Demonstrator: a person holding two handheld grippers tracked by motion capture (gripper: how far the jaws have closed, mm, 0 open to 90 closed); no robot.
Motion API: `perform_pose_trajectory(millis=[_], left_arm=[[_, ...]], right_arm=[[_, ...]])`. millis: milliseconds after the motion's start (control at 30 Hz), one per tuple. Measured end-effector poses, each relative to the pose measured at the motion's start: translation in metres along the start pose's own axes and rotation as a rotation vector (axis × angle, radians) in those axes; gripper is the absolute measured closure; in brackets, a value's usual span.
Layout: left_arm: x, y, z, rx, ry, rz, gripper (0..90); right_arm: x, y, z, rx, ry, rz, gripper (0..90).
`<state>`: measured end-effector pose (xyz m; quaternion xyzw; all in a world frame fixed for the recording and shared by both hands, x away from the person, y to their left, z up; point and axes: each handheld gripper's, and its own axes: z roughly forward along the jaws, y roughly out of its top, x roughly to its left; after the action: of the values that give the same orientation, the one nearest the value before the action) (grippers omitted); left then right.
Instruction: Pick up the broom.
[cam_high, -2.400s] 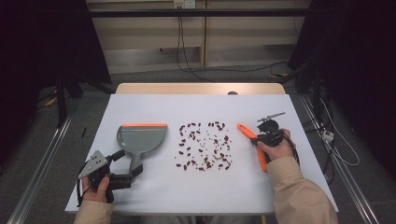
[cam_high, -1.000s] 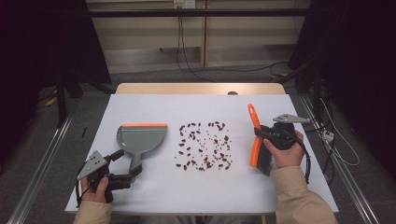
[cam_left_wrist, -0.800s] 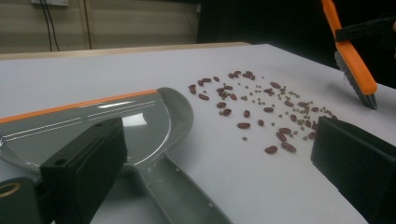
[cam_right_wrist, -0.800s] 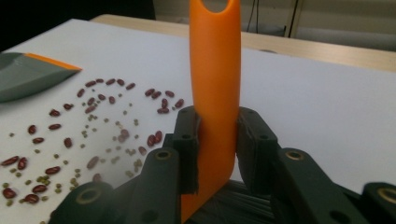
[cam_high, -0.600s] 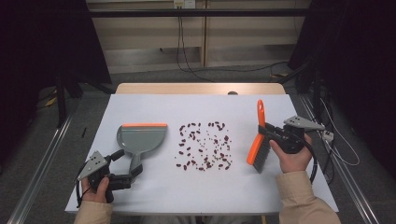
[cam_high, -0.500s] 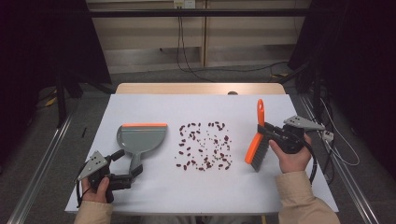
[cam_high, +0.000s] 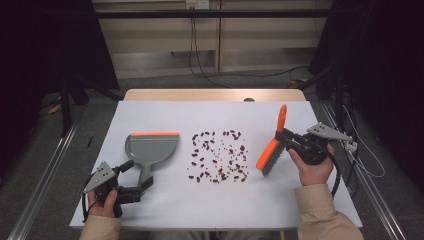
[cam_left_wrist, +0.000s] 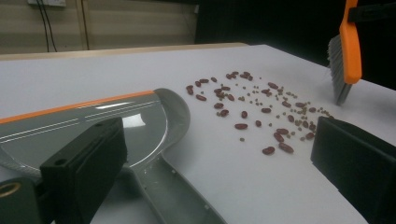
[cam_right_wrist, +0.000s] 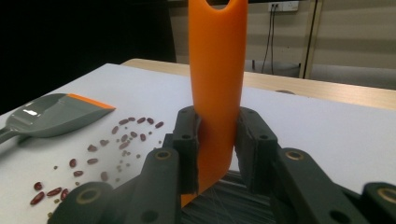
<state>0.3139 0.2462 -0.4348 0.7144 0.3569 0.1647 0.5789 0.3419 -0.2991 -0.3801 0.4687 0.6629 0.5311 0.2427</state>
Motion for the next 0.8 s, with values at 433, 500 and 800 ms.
perform_pose_trajectory(millis=[433, 500, 800], left_arm=[[-0.008, 0.022, 0.004, -0.018, -0.016, 0.015, 3.3], [-0.011, 0.029, 0.007, -0.015, -0.029, 0.017, 3.3], [-0.032, 0.053, 0.040, 0.009, -0.088, 0.056, 3.8]], right_arm=[[0.023, 0.018, 0.007, -0.028, 0.031, -0.046, 71.7], [0.027, 0.021, 0.009, -0.028, 0.039, -0.052, 71.7], [0.045, 0.029, 0.024, -0.035, 0.062, -0.081, 71.7]])
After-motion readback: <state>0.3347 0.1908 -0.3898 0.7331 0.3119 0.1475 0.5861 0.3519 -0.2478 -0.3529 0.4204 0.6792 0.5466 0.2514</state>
